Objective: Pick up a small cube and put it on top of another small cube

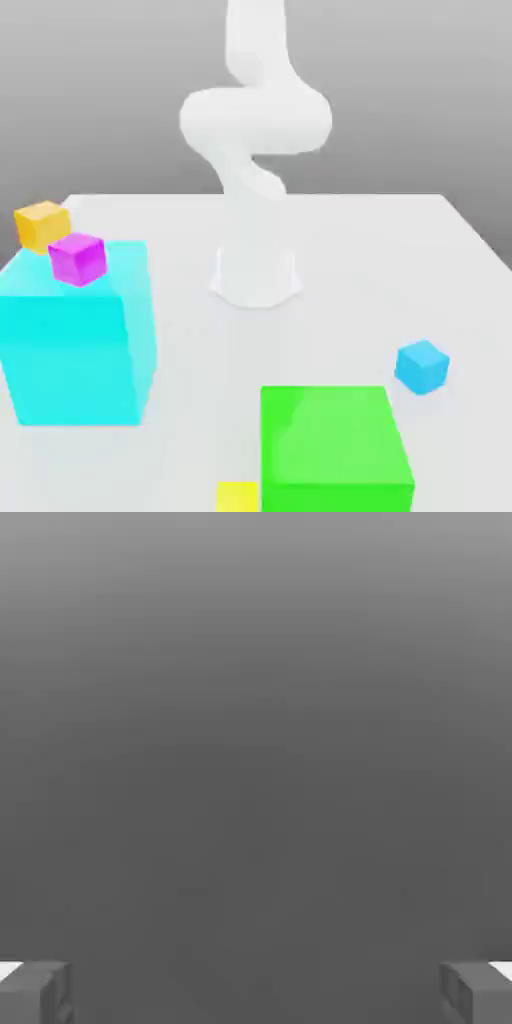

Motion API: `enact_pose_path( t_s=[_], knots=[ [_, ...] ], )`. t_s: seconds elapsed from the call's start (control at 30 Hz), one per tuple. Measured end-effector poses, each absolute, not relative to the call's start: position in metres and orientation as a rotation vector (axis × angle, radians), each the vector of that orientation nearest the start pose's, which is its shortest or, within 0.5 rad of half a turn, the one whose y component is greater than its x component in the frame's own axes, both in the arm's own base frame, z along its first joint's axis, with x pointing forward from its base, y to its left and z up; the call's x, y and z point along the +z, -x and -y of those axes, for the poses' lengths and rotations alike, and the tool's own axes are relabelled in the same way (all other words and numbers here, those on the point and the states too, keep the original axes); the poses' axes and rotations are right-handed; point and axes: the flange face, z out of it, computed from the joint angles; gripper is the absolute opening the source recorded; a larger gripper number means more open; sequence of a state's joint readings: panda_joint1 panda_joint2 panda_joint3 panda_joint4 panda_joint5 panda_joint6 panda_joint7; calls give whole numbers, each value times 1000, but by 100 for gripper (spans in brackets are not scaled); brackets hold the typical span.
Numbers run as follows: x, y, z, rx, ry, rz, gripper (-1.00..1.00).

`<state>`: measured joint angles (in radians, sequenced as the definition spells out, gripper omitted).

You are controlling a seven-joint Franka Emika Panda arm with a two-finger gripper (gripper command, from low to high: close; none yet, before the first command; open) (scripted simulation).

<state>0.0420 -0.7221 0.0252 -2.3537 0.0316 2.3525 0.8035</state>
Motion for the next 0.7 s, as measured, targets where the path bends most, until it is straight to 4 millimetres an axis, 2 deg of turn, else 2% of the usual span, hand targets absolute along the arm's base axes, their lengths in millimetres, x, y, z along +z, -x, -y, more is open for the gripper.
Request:
enact_pose_path(
  t_s=[0.07, 0.13, 0.2, 0.3, 0.4, 0.5, 0.6, 0.67, 0.7],
  knots=[
    [612, -399, -59, -798, 2554, -937, 0],
    [562, -412, -91, -692, 2612, -891, 0],
    [512, -416, -122, -590, 2670, -845, 0],
    [437, -408, -167, -444, 2759, -772, 0],
    [362, -383, -207, -302, 2854, -693, 0],
    [293, -345, -235, -176, 2950, -612, 0],
    [231, -294, -254, -63, 3052, -506, 0],
    [200, -273, -255, -17, 3095, -475, 0],
    [189, -271, -254, -9, 3100, -479, 0]
  ],
)
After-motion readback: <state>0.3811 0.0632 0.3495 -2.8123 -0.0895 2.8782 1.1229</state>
